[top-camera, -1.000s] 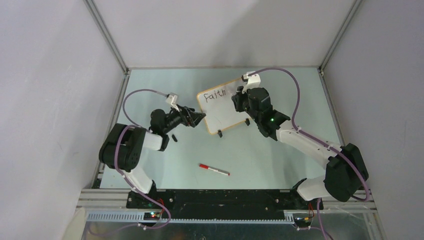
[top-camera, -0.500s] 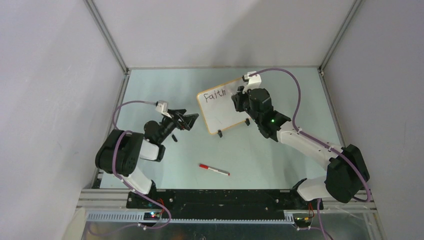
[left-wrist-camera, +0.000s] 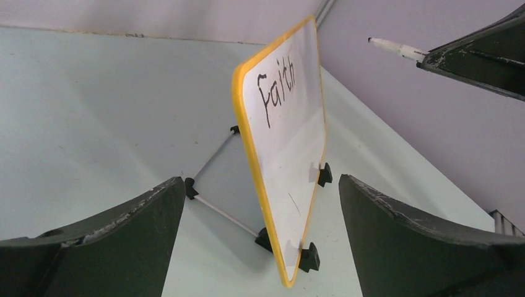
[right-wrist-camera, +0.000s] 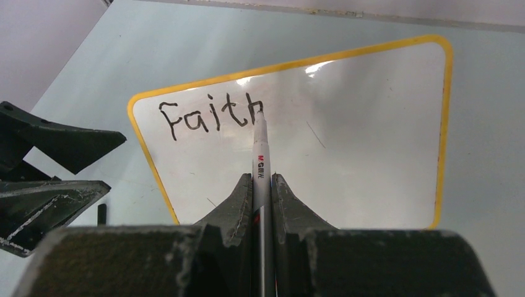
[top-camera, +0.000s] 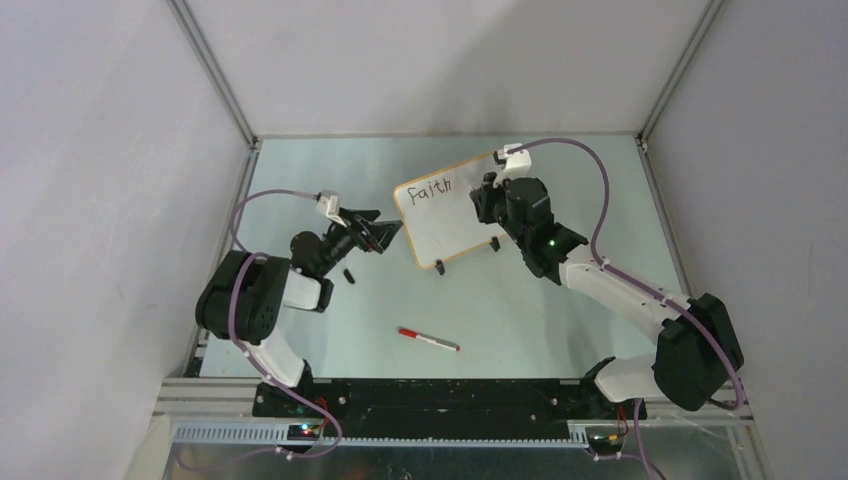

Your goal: Write a sentence on the whiteboard

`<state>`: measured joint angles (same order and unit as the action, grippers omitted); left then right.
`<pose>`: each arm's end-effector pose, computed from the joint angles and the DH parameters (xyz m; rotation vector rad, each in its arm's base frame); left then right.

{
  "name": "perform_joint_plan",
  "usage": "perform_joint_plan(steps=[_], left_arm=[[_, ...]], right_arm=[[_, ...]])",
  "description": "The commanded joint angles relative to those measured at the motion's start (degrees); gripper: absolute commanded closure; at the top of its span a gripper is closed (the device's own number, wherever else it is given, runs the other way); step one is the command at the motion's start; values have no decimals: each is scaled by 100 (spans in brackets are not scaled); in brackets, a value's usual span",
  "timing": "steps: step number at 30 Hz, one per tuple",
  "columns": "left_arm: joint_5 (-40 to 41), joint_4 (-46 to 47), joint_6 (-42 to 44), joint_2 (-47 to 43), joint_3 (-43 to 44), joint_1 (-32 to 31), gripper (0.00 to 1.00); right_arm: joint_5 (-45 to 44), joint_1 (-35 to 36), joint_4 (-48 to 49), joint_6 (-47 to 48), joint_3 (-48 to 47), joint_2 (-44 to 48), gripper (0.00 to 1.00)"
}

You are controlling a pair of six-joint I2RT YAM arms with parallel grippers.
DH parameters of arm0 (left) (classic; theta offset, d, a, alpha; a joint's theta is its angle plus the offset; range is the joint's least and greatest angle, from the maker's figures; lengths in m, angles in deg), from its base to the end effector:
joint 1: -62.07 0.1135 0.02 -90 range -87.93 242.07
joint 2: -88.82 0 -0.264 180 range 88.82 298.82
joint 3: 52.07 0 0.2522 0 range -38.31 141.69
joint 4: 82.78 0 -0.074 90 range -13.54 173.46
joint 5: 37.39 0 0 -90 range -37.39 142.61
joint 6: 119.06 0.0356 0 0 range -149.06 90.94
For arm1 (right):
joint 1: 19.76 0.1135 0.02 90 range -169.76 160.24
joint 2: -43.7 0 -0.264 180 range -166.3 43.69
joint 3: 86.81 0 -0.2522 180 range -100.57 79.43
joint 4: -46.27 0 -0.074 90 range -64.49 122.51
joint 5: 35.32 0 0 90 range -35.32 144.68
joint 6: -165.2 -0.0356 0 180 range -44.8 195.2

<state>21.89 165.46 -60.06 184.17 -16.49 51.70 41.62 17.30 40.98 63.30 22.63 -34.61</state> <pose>0.2673 -0.0674 0.1739 0.1944 1.5057 -0.9644 0.2620 0.1878 0.3135 -0.2326 1.7958 0.4061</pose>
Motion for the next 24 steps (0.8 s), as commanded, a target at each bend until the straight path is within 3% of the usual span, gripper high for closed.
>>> perform_joint_plan(steps=[1,14,19,24], left_arm=[[-268,-152,-62,168,358,-22,1],[-454,-476,-131,483,838,-27,2],[-612,-599,-140,604,1038,-28,26],[-870,-450,-391,838,1261,-35,38]], right_arm=[[175,-127,345,-95,104,339,100],[446,-198,374,-162,125,335,100],[546,-207,411,-169,125,296,100],[672,-208,485,-183,125,234,100]])
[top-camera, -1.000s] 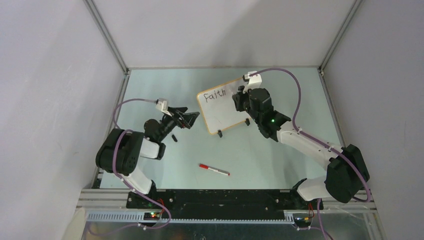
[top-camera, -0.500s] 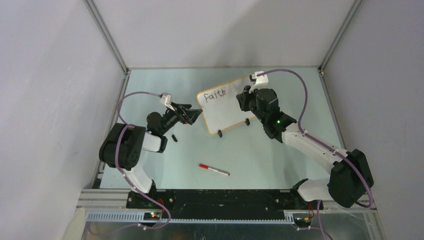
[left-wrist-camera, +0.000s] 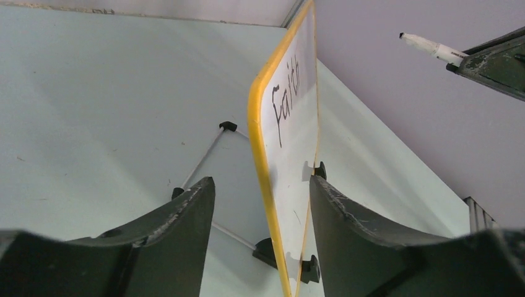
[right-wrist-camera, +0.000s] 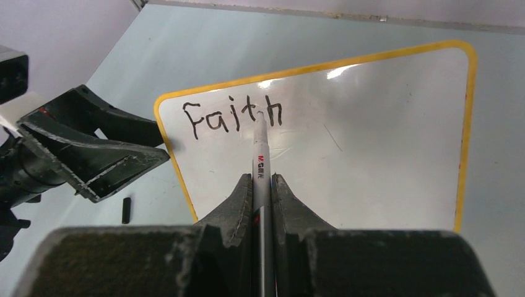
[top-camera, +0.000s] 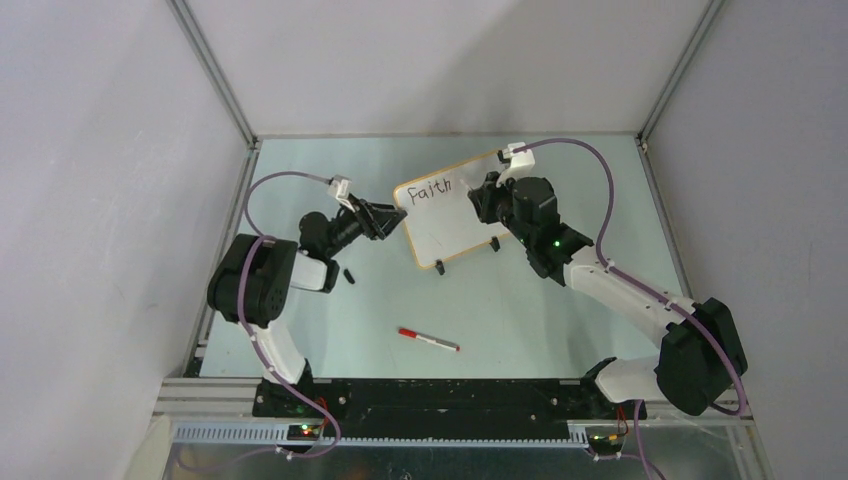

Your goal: Write a sentence on the whiteboard

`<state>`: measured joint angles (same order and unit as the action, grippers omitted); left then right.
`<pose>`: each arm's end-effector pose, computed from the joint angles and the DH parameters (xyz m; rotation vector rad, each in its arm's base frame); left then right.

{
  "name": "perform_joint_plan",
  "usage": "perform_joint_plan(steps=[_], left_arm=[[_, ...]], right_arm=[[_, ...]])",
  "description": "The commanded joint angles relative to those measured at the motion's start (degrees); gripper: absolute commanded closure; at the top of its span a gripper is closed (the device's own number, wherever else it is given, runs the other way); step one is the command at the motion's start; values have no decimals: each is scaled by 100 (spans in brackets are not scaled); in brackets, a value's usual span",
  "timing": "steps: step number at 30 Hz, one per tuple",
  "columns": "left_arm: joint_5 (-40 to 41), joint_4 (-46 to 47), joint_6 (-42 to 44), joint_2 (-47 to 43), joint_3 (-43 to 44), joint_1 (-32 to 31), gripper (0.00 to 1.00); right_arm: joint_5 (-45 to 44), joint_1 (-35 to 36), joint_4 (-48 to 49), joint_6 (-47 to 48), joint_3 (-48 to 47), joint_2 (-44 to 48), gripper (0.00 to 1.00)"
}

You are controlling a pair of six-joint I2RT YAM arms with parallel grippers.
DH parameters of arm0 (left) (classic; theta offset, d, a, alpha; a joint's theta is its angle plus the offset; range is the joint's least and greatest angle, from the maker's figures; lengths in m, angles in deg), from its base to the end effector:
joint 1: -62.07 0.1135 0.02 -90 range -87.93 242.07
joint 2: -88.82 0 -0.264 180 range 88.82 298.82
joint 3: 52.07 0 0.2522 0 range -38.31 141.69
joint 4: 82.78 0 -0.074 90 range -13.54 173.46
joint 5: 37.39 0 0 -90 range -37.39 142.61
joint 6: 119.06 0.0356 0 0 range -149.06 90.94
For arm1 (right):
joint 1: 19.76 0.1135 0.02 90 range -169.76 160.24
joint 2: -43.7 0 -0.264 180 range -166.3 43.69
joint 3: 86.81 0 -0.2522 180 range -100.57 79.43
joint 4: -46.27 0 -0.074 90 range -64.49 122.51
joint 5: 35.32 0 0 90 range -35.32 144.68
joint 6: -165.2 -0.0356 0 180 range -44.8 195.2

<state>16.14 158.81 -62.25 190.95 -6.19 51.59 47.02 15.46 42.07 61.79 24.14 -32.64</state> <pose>0.3086 -0.0786 0.1715 0.2364 1.5765 -1.0706 0.2600 0.1777 0.3163 -0.2430 1.7797 0.4941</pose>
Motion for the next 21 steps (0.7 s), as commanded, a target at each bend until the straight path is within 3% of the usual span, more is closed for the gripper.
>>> perform_joint_plan(steps=[1,11,21], left_arm=[[-311,243,-193,196,246,-24,39],[-386,167,-240,262,354,-25,44],[-426,97,-238,262,386,-31,73]], right_arm=[[159,-24,390,-31,-26,30,100],[270,-33,417,-15,-26,-19,100],[388,-30,457,-7,-27,-70,100]])
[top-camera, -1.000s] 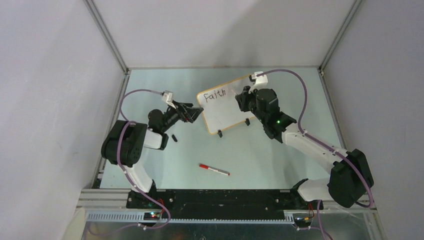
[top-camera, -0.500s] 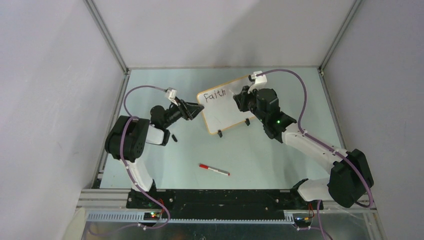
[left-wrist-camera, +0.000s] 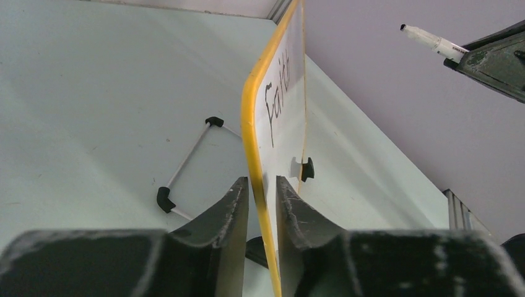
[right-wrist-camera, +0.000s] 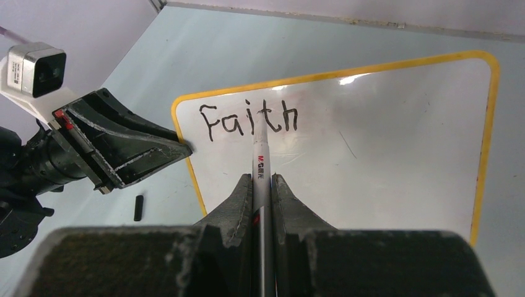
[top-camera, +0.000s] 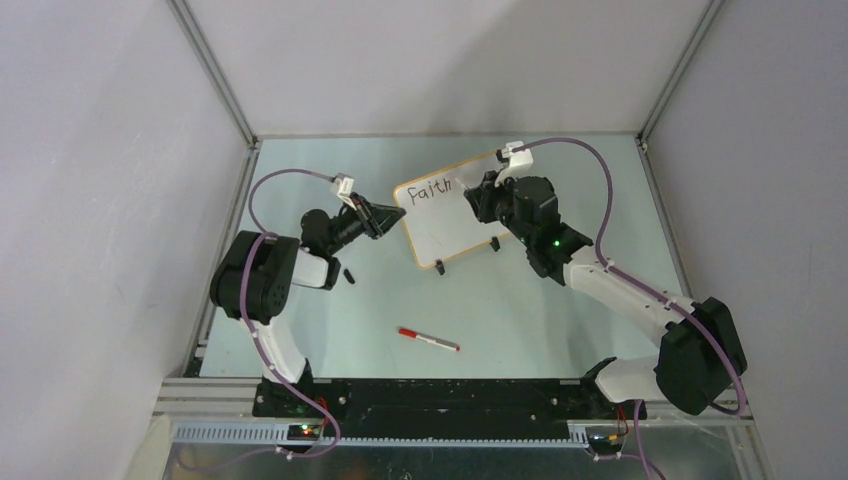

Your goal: Write a sentence on the whiteboard

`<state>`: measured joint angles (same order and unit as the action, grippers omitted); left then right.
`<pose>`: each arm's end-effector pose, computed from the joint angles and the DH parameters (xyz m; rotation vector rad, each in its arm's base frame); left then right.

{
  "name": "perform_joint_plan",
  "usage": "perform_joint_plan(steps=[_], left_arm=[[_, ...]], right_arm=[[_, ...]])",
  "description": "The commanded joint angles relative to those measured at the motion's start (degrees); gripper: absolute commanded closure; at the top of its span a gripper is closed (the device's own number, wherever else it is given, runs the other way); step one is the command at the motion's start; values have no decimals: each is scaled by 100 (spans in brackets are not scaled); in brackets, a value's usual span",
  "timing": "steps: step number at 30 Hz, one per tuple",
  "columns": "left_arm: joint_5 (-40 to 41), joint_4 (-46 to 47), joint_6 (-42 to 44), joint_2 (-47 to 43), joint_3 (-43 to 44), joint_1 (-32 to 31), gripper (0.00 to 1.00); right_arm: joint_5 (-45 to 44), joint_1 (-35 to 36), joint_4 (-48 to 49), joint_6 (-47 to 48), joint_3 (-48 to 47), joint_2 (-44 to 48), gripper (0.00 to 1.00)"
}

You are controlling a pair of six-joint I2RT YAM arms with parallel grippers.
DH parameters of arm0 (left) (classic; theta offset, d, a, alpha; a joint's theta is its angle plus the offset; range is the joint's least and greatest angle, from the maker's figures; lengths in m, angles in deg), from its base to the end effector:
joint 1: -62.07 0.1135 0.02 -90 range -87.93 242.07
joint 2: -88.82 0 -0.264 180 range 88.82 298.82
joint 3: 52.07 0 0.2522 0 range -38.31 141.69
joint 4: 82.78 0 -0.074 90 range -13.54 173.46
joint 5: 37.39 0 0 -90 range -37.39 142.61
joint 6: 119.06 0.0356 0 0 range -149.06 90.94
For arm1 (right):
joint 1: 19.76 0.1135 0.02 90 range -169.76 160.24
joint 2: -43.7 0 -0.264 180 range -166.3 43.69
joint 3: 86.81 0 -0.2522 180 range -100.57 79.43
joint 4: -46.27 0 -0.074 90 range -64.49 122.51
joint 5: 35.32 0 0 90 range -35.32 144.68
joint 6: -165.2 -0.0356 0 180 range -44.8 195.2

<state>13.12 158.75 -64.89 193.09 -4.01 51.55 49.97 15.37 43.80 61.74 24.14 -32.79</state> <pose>0.3168 -0.0818 0.1692 0.2480 1.5936 -1.1432 0.2603 0.1796 0.3187 -0.2733 1.7539 0.5469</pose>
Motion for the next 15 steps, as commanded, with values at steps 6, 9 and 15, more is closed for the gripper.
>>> perform_joint_plan(steps=[6,9,15], left_arm=[[-289,20,-45,115,255,24,98],[-320,63,-58,122,234,44,100],[-341,60,-43,96,189,68,100]], right_arm=[[194,19,193,5,-150,-165,100],[147,134,56,173,-298,-301,100],[48,392,-281,351,-674,-666,100]])
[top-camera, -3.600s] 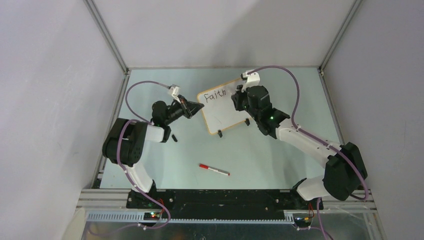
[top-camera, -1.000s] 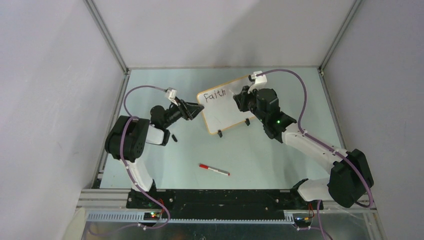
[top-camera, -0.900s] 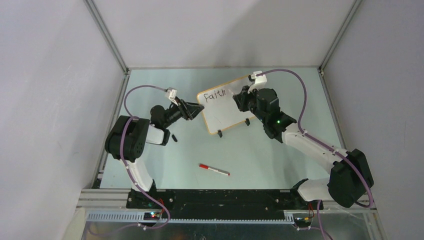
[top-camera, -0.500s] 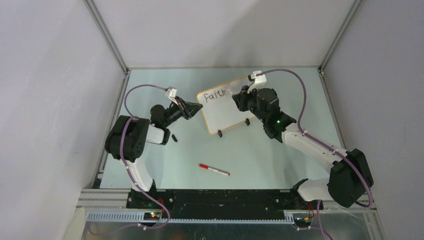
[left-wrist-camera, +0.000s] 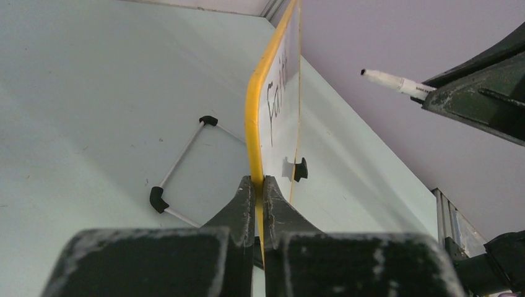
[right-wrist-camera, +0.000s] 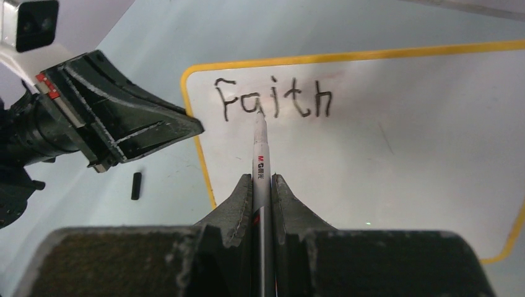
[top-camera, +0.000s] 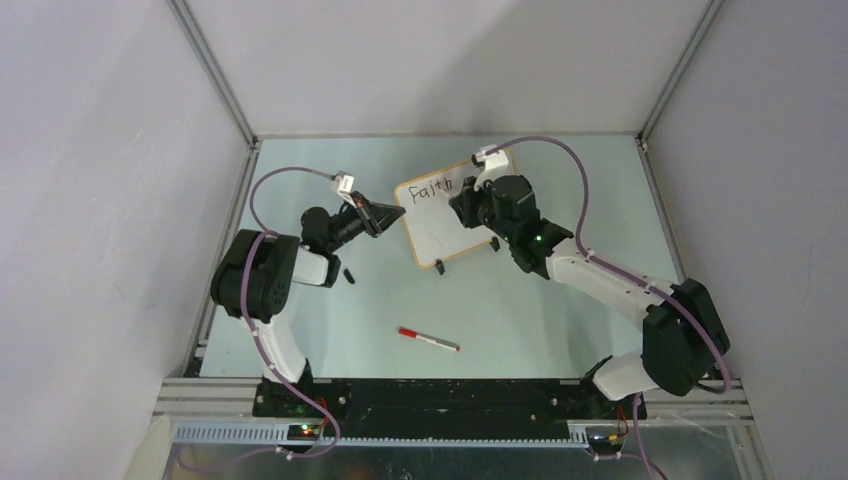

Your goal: Write a sentence on the whiteboard

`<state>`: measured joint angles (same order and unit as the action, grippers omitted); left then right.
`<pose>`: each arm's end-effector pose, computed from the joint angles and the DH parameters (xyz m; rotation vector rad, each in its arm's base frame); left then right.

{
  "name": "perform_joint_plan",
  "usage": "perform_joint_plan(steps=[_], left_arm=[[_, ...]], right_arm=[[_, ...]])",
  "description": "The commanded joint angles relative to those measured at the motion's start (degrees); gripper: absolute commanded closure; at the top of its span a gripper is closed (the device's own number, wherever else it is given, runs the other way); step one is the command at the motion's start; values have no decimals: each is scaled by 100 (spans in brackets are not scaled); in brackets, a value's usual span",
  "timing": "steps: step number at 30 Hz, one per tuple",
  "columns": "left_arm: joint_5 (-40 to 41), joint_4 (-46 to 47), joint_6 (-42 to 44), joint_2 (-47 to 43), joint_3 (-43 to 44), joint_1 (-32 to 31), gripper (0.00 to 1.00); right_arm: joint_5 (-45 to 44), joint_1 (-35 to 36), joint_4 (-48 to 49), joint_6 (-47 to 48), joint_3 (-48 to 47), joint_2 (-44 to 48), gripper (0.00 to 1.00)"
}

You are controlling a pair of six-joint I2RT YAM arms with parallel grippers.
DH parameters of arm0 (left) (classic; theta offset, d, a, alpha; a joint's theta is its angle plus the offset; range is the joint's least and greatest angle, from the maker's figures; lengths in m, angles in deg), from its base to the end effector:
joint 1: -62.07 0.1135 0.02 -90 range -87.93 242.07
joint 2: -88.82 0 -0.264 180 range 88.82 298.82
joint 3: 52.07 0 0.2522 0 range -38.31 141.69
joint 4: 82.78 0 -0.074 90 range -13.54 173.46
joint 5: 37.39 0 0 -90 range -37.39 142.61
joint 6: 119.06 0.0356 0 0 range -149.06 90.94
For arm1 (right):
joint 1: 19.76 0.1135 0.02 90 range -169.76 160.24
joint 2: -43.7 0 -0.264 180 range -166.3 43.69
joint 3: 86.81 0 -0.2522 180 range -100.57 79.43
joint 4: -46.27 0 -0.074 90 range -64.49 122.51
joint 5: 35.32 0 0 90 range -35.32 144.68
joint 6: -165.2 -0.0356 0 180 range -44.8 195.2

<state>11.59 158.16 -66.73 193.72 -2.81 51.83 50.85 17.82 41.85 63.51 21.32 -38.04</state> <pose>0.3212 -0.0818 0.1697 0.2427 1.6052 -1.1824 0.2683 0.2034 0.3045 -0.3683 1.8171 0.5441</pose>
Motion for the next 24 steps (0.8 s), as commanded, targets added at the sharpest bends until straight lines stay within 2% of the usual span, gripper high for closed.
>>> perform_joint_plan(steps=[1,13,24], left_arm=[[-188,116,143,22,65,39,100],[-268,170,28,26,41,120,100],[-594,817,-470,234,-43,271,100]], right_arm=[[-32,180,-100,164,-403,-174,100],[-542,237,-481,128,-402,-154,100],[-214,-89,-646,64,-403,-103,100]])
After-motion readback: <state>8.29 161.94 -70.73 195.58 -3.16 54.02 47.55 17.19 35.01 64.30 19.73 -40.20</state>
